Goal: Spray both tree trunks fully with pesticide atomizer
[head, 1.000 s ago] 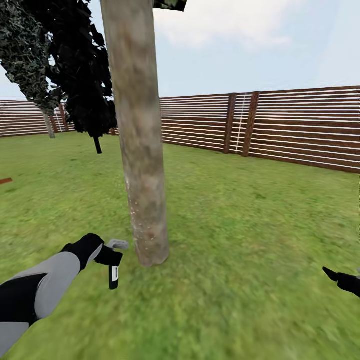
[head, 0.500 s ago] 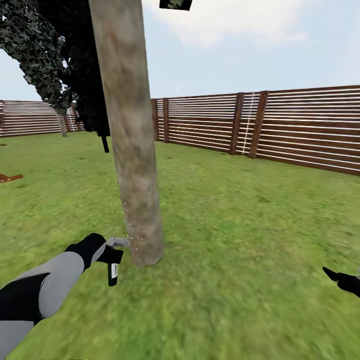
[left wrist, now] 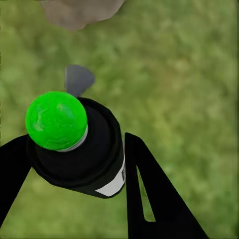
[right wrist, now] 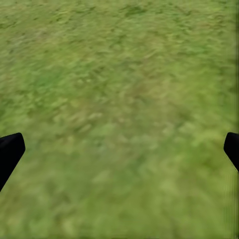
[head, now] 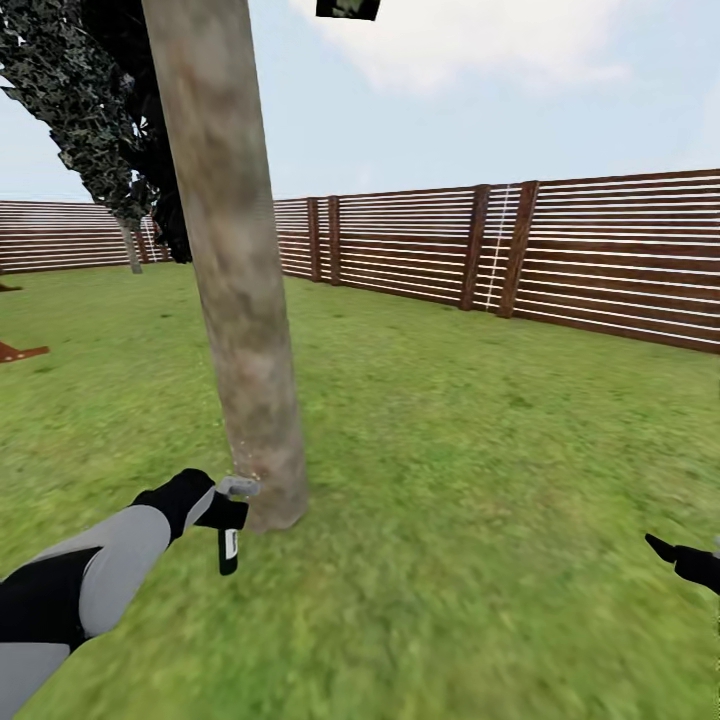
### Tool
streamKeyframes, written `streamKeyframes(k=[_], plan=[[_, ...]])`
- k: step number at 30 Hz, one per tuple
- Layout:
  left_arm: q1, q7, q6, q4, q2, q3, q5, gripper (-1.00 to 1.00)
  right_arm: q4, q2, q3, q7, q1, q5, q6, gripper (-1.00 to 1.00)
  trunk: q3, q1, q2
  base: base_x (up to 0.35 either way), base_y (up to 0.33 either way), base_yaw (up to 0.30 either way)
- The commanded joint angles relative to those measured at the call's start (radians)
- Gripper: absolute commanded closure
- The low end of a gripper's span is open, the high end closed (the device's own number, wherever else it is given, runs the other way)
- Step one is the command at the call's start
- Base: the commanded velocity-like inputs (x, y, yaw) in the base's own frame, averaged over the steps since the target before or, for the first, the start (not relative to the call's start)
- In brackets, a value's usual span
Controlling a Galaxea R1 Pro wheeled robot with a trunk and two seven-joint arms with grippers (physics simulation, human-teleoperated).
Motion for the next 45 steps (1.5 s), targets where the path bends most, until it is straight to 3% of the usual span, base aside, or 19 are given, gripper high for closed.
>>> streamKeyframes(k=[1,3,5,8,10,13,17,25,29,40,45], plan=[[0.000,0.001,0.001,-0.003,0.003,0.002,0.000,1.00,0.000,0.000,0.000,0.000,0.000,0.000,0.000,-1.00,0.000,0.000,0.000,0.000,-0.043,0.000],[0.000,0.002,0.003,-0.030,0.007,0.003,0.000,1.00,0.000,0.000,0.001,0.000,0.000,0.000,0.000,-1.00,0.000,0.000,0.000,0.000,-0.022,0.000],[0.000,0.003,0.012,-0.142,0.015,0.003,-0.001,1.00,0.000,0.000,0.001,0.000,0.000,0.000,0.000,-1.00,0.000,0.000,0.000,0.000,-0.005,0.000],[0.000,0.000,0.105,-0.248,0.021,0.003,-0.001,1.00,0.000,0.000,0.000,0.000,0.000,0.000,-0.001,-1.00,0.000,0.000,0.000,0.000,0.000,0.000],[-0.001,-0.004,0.211,-0.362,0.021,0.001,0.000,1.00,0.000,0.000,0.000,0.000,0.000,0.000,-0.001,-1.00,0.000,0.000,0.000,0.000,0.000,0.000],[-0.007,-0.005,0.279,-0.389,0.021,0.001,-0.001,1.00,0.000,0.000,0.000,0.000,0.000,0.000,-0.001,-1.00,0.000,0.000,0.000,0.000,0.000,0.000],[-0.010,-0.025,0.301,-0.448,0.021,0.001,-0.002,1.00,0.000,0.000,0.000,0.000,0.000,0.000,-0.001,-1.00,0.000,0.000,0.000,0.000,0.000,0.000],[-0.025,-0.038,0.311,-0.466,0.015,0.001,-0.002,1.00,0.000,0.000,0.000,0.000,0.000,0.000,0.000,-1.00,0.000,0.000,0.000,-0.147,0.000,0.000],[-0.092,-0.038,0.384,-0.467,0.009,0.001,-0.003,1.00,0.000,0.000,0.000,0.000,0.000,0.000,0.000,-1.00,0.000,0.000,0.000,-0.003,0.000,0.000],[-0.250,-0.038,0.392,-0.465,-0.005,0.001,-0.004,1.00,0.000,0.000,0.000,0.000,0.000,-0.001,0.000,-1.00,0.000,0.000,0.000,0.000,0.000,0.000],[-0.277,-0.038,0.392,-0.464,-0.005,0.000,-0.003,1.00,0.000,0.000,0.000,0.000,0.000,-0.001,0.000,-1.00,0.000,0.000,0.000,0.000,0.000,0.000]])
